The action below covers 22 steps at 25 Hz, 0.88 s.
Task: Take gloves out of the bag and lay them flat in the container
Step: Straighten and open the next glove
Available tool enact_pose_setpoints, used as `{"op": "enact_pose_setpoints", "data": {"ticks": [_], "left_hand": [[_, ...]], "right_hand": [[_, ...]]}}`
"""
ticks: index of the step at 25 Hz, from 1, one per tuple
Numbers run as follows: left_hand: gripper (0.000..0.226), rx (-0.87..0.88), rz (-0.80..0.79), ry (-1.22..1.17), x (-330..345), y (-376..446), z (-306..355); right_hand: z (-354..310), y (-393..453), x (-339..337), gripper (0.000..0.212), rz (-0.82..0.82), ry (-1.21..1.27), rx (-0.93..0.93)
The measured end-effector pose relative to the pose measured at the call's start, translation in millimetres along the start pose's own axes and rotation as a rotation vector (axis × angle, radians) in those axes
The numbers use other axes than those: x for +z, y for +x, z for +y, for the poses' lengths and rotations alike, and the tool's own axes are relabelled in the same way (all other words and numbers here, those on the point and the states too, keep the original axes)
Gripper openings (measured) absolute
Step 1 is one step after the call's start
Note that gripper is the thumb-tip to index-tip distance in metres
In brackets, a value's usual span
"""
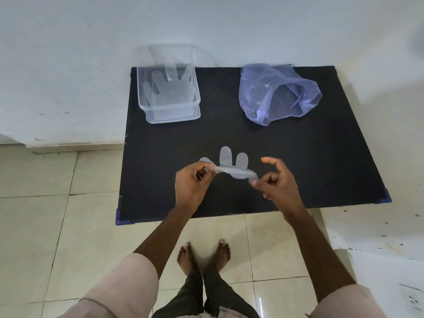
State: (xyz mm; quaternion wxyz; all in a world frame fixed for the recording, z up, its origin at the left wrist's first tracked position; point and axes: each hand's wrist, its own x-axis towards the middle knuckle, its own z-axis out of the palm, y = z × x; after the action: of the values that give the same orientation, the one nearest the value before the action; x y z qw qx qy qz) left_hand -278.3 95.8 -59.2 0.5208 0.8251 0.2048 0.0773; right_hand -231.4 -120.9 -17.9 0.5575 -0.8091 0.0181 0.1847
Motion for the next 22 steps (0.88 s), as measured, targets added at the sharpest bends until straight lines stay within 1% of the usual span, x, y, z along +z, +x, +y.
{"op": "enact_pose_setpoints", "data": {"ticks": [2,3,5,8,10,12,13,14,15,17,19,20,21,22], "left_hand": [[0.014,0.024,-0.015,0.016,-3,3,3],[0.015,0.027,-0.021,0.023,-4,4,4],[0.015,0.017,-0.029,0.035,-7,7,6],[0.007,0.019,-0.022,0.045,-10,10,9],[0.002,0.023,-0.01,0.041,-10,12,11],[0.006,0.001,-0.002,0.033,-9,14,12],[0.009,-0.014,-0.004,0.03,-8,14,12],[0.01,-0.025,-0.009,0.027,-8,15,13],[0.011,-0.03,-0.015,0.027,-8,15,13],[0.007,-0.028,-0.023,0.028,-8,15,14],[0.002,-0.031,-0.032,0.029,-10,14,14],[0.003,-0.042,-0.041,0.034,-11,14,13],[0.008,-0.056,-0.049,0.038,-12,14,13],[0.014,-0.062,-0.054,0.042,-13,14,12]], "right_hand": [[0,0,-1,0.071,-0.15,-0.155,-0.059],[-1,1,0,0.077,-0.188,-0.215,-0.088],[-1,4,2,0.08,-0.205,-0.329,-0.126],[5,3,6,0.082,-0.166,-0.496,-0.161],[11,0,13,0.09,-0.116,-0.655,-0.17],[18,-6,25,0.096,-0.039,-0.763,-0.158],[22,-10,32,0.095,0.005,-0.778,-0.152],[27,-12,39,0.091,0.058,-0.754,-0.148],[30,-14,46,0.084,0.122,-0.679,-0.152],[31,-15,54,0.066,0.221,-0.442,-0.179],[24,-14,55,0.047,0.255,-0.222,-0.274],[20,-14,54,0.032,0.259,-0.133,-0.314],[14,-12,53,0.018,0.257,-0.062,-0.32],[10,-11,52,0.012,0.258,-0.024,-0.3]]}}
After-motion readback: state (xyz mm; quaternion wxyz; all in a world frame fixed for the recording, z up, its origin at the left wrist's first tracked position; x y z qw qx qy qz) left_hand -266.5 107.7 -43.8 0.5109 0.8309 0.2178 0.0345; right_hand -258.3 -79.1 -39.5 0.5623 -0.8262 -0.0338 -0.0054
